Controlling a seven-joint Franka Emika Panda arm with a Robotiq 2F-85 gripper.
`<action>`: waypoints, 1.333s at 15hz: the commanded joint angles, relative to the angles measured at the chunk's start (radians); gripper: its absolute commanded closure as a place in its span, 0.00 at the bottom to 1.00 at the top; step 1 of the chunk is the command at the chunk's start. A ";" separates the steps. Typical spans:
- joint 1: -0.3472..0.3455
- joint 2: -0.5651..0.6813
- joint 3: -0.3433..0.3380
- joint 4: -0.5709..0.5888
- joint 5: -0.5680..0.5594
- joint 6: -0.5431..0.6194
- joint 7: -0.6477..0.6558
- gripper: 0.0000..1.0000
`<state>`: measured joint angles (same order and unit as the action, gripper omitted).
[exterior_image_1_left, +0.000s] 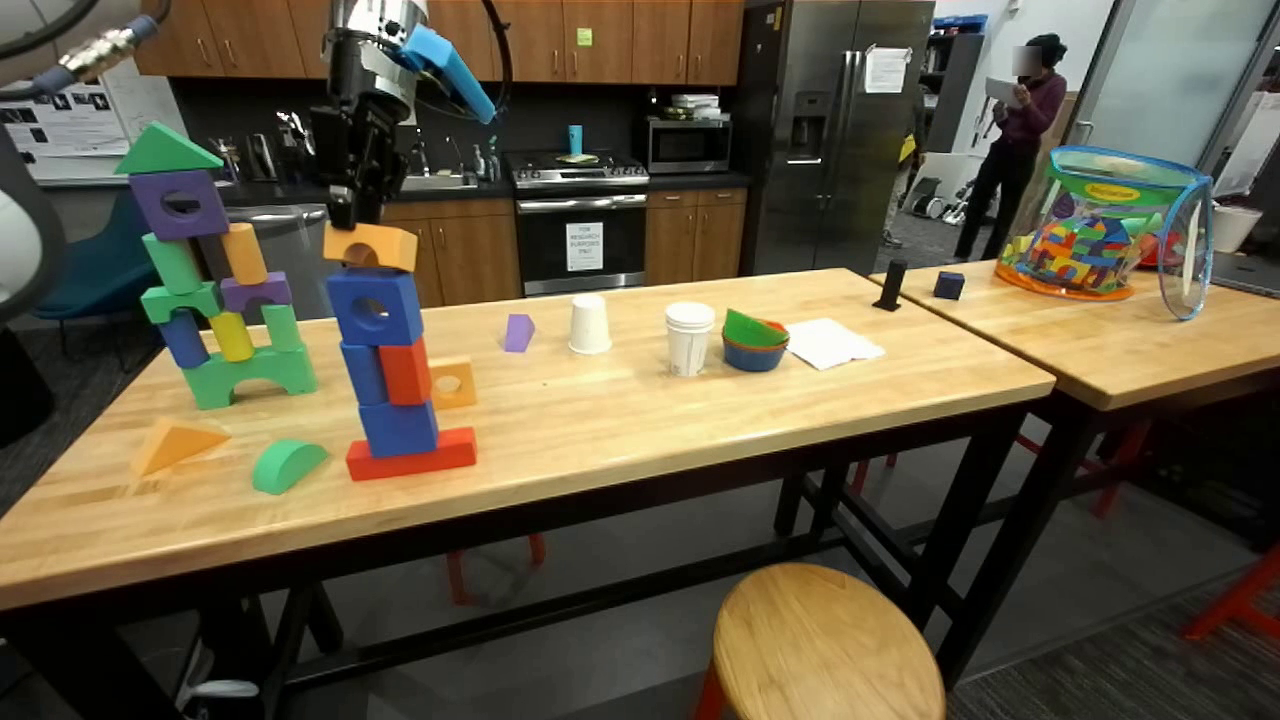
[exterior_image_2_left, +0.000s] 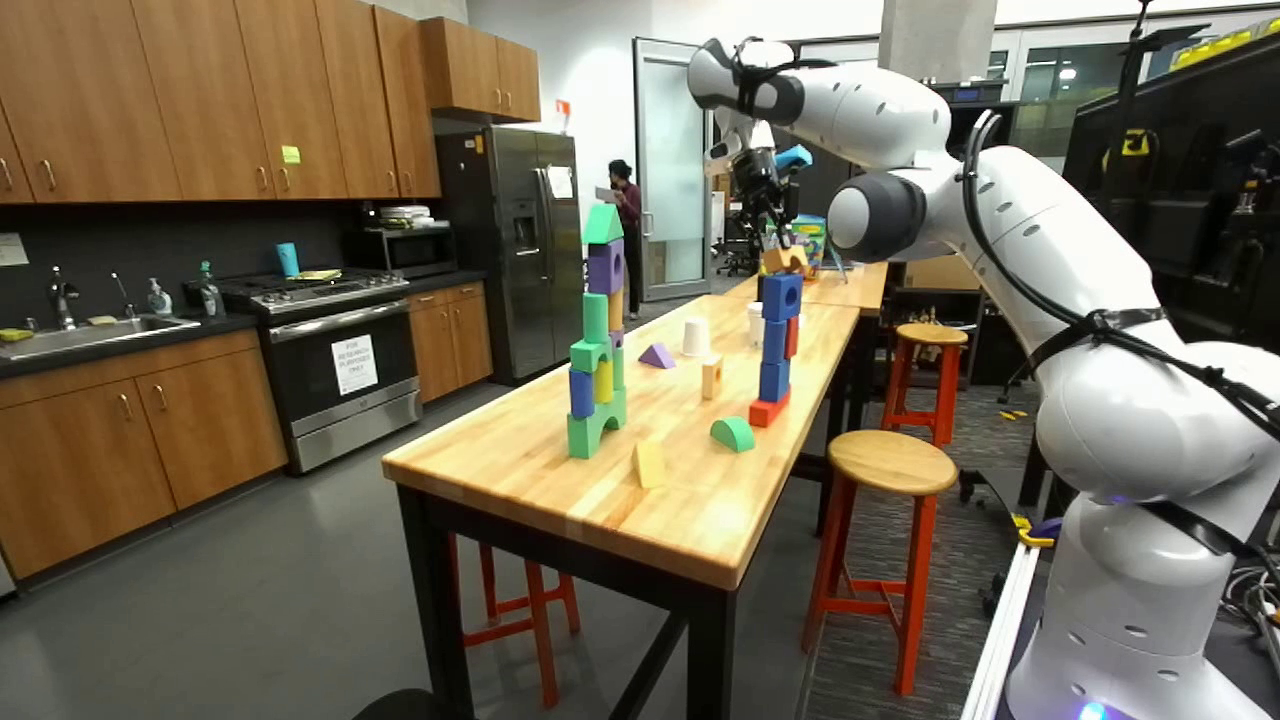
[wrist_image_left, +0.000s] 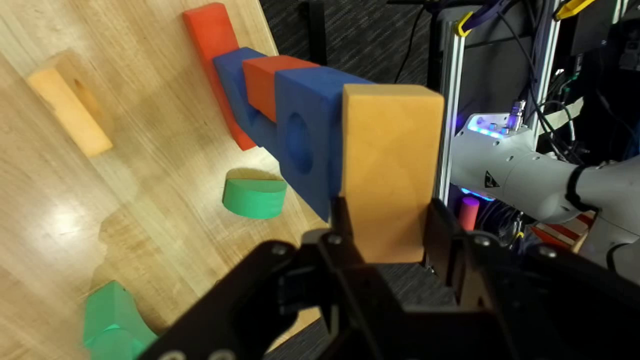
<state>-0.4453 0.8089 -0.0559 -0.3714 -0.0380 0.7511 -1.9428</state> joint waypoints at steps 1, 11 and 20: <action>0.007 -0.014 -0.001 0.000 -0.009 -0.001 0.009 0.85; 0.010 -0.018 0.000 -0.006 -0.009 0.007 0.008 0.85; 0.014 -0.025 0.000 -0.012 -0.009 0.014 0.009 0.85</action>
